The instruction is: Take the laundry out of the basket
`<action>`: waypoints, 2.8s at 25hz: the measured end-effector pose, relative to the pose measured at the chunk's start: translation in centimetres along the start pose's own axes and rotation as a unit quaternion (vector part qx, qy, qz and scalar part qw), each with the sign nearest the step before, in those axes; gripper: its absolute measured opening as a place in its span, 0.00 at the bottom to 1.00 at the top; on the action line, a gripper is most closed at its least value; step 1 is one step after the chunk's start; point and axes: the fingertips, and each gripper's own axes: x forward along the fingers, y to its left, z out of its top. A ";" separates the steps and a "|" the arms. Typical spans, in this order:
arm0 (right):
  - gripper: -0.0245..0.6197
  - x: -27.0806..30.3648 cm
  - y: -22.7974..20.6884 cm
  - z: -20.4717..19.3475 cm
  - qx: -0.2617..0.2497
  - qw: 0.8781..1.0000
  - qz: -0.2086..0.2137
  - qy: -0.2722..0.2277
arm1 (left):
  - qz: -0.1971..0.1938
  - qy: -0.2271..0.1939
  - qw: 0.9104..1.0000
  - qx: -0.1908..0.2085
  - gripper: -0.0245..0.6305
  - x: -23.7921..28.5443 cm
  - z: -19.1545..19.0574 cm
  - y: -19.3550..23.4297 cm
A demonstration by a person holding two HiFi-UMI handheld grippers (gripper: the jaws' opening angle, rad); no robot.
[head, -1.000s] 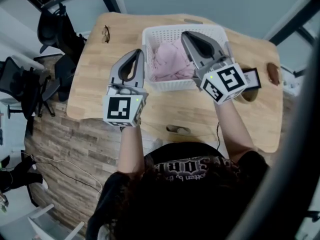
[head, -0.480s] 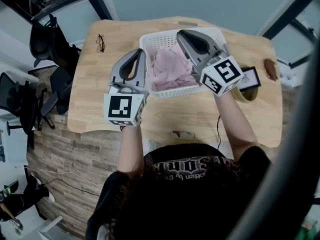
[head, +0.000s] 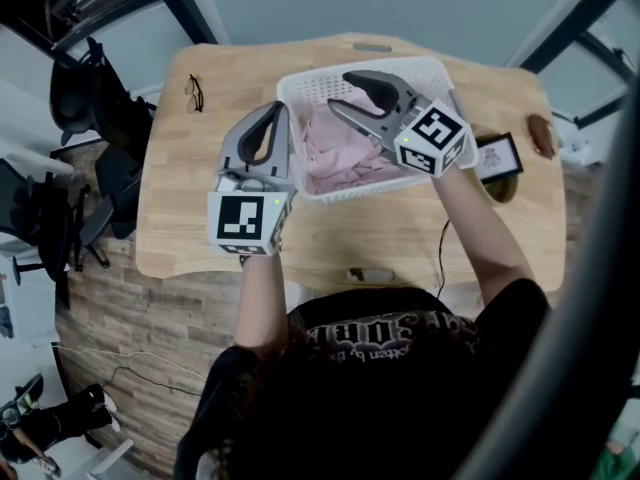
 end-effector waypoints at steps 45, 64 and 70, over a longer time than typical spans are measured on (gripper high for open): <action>0.27 1.4 -0.1 -17.8 0.009 0.942 0.060 0.332 | 0.001 0.018 1.000 -0.006 0.03 -1.4 -2.0 2.0; 0.16 0.0 -1.6 -12.6 -0.016 0.962 -0.020 0.272 | -0.018 0.013 1.000 -0.008 0.03 -2.6 -1.3 1.0; 0.16 -0.1 -2.0 -9.7 -0.010 0.971 -0.051 0.233 | -0.016 0.009 1.000 -0.005 0.03 -3.1 -1.0 0.9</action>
